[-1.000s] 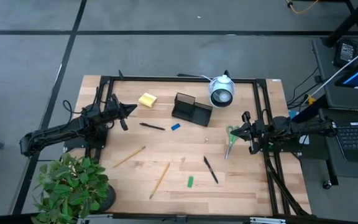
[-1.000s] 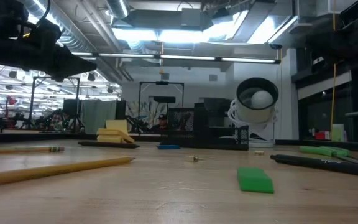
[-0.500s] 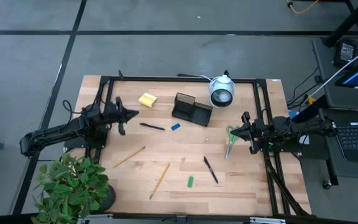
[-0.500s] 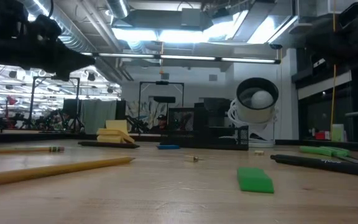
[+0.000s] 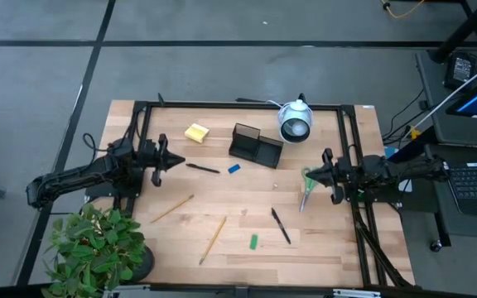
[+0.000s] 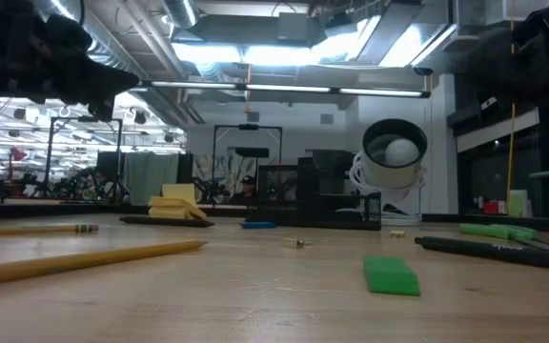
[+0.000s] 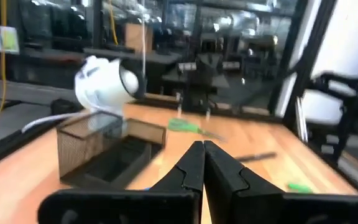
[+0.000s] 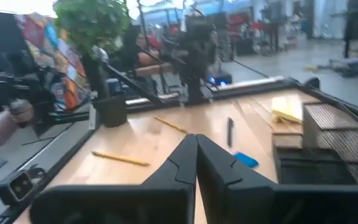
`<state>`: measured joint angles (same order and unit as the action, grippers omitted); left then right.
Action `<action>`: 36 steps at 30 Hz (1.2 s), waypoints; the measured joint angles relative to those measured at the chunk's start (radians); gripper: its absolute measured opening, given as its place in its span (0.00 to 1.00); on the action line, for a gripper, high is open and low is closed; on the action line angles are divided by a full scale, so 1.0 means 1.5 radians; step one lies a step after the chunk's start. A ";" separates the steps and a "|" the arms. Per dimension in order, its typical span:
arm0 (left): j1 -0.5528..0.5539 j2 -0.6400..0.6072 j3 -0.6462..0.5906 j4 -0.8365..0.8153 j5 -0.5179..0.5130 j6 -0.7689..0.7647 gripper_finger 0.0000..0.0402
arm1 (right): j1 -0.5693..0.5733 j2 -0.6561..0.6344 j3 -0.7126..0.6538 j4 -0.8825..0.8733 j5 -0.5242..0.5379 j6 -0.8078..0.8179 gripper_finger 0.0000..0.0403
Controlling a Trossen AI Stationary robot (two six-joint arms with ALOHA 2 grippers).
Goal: Pick and place office supplies into organizer
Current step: Put the green scissors into the black desk organizer
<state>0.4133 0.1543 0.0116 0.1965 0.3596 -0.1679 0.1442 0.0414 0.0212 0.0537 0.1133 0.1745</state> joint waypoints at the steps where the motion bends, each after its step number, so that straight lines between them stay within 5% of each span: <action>1: 0.000 0.000 0.000 0.020 0.000 -0.009 0.00 | 0.000 0.008 0.011 -0.014 0.006 0.001 0.02; 10: 0.000 0.000 0.003 0.076 0.011 -0.049 0.00 | 0.000 0.113 0.128 -0.176 0.058 0.068 0.01; 21: 0.000 0.075 0.101 -0.089 -0.033 -0.033 0.00 | 0.000 0.280 0.291 -0.273 0.082 0.108 0.01; 36: -0.001 0.200 0.102 -0.111 -0.049 -0.033 0.00 | 0.000 0.508 0.492 -0.685 0.081 0.363 0.01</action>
<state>0.4126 0.4545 0.1650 0.0299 0.2863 -0.2173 0.1440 0.8034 0.7588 -0.9731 0.2344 0.7197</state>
